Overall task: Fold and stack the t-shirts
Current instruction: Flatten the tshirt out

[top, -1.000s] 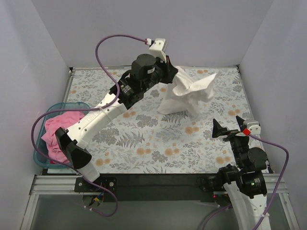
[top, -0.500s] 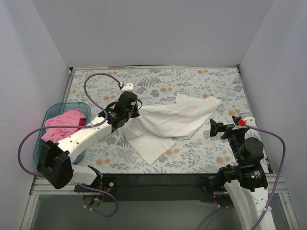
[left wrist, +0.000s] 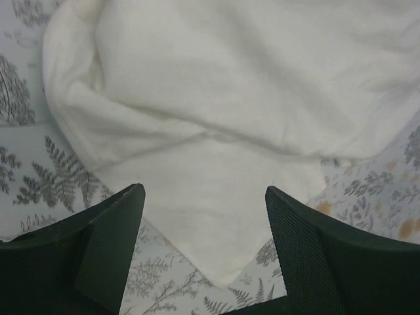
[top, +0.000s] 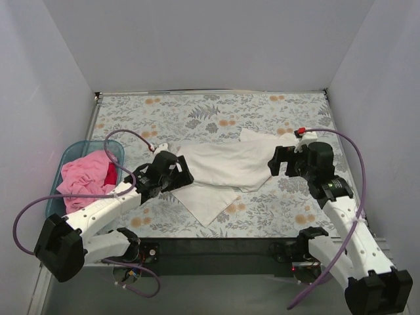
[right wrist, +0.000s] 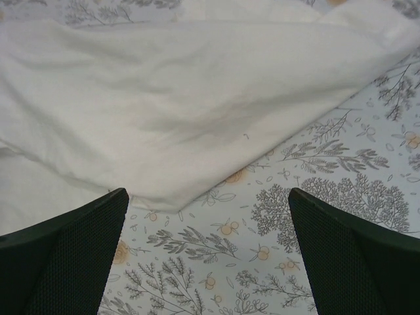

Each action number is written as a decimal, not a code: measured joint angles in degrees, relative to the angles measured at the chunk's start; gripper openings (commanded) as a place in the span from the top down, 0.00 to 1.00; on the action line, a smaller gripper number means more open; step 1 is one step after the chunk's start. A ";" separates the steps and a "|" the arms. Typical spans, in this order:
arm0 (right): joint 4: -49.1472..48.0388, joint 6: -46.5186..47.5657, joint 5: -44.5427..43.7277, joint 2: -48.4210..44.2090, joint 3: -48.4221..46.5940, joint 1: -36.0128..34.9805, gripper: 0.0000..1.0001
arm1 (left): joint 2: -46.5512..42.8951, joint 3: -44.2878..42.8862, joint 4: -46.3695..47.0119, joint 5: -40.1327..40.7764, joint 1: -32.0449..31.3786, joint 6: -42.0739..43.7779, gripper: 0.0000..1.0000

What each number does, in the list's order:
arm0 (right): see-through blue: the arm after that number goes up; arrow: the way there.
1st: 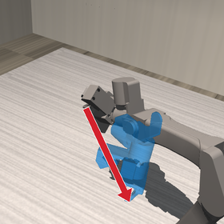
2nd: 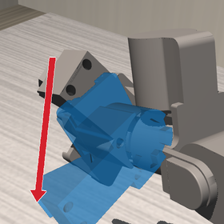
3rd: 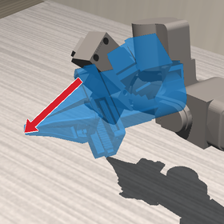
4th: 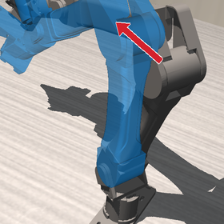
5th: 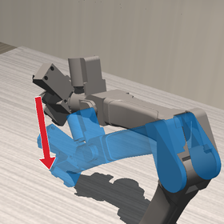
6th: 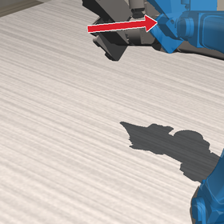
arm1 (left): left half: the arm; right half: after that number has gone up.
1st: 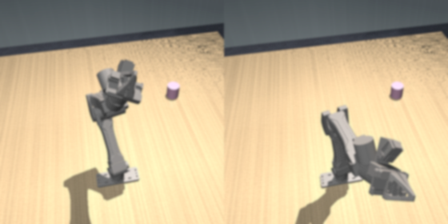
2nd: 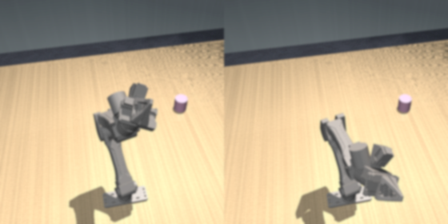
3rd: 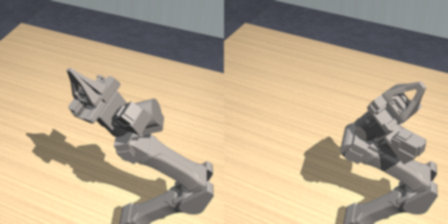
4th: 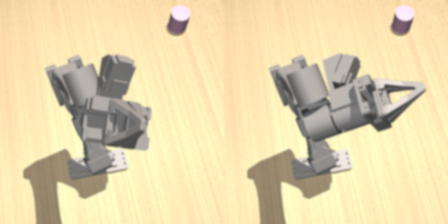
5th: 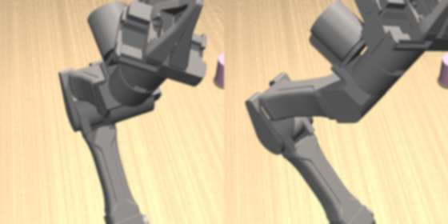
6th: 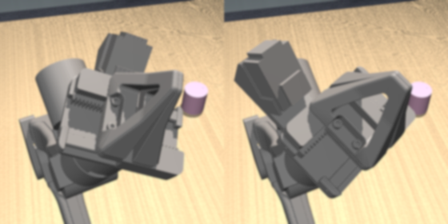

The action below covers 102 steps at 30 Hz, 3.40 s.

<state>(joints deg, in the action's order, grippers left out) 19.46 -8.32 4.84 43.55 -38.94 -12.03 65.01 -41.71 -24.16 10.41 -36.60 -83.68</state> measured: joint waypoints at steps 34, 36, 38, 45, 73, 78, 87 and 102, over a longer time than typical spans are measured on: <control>-2.93 -8.00 2.69 20.92 2.49 -0.04 0.27 | 12.24 6.16 1.81 13.33 -2.51 -5.66 0.42; -3.28 -8.04 3.21 21.42 2.84 -0.04 0.27 | 13.20 5.75 2.73 13.90 -2.51 -5.01 0.53; -3.50 -8.07 3.63 21.84 3.23 -0.04 0.27 | 14.03 5.53 3.65 14.23 -2.51 -4.70 0.63; -4.22 -8.50 4.83 22.82 4.87 -0.04 0.28 | 14.32 5.27 3.98 13.31 -2.51 -2.99 1.00; -9.38 -14.60 7.98 37.66 0.22 -0.20 0.99 | -6.43 3.06 -11.74 11.32 -2.51 2.95 1.00; 3.19 -10.71 -0.13 36.98 -16.15 -0.22 0.99 | -9.46 0.79 -15.23 10.67 -2.54 2.45 1.00; 19.47 -4.61 -5.75 45.57 -49.77 -1.88 0.75 | -12.66 -8.74 -19.23 8.70 -2.54 1.01 1.00; 14.97 -2.56 -7.69 46.75 -26.71 1.88 0.54 | -12.98 -15.65 -26.86 9.97 -2.51 1.70 1.00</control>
<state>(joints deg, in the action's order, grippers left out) 34.44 -10.87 -2.85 90.30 -65.65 -10.15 52.03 -57.36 -51.03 20.38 -39.11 -81.97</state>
